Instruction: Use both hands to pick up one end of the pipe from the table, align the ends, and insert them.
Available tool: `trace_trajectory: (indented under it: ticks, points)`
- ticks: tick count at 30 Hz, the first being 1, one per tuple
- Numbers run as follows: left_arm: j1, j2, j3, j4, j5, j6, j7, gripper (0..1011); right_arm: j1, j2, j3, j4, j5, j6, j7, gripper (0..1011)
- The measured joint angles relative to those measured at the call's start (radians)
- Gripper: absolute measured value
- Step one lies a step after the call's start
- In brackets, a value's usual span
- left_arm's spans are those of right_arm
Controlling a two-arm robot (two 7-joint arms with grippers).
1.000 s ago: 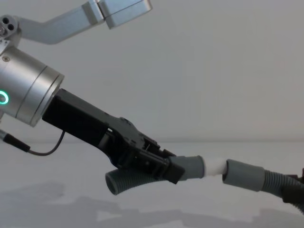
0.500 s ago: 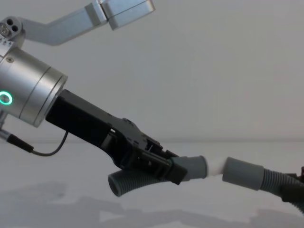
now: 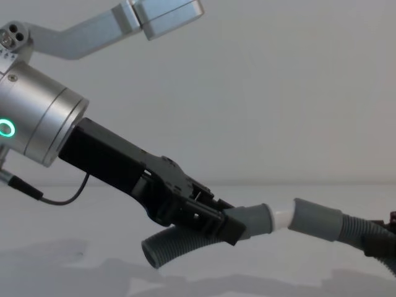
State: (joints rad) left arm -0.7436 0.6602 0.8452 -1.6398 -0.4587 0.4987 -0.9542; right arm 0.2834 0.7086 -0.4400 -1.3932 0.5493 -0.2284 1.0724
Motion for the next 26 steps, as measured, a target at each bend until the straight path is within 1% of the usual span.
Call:
trace_trajectory:
  ticks: [26]
  points:
    - [-0.010,0.007,0.014,-0.008,-0.002,0.020,0.017,349,0.006,0.019,-0.016,-0.009,0.012,-0.012,0.020,132]
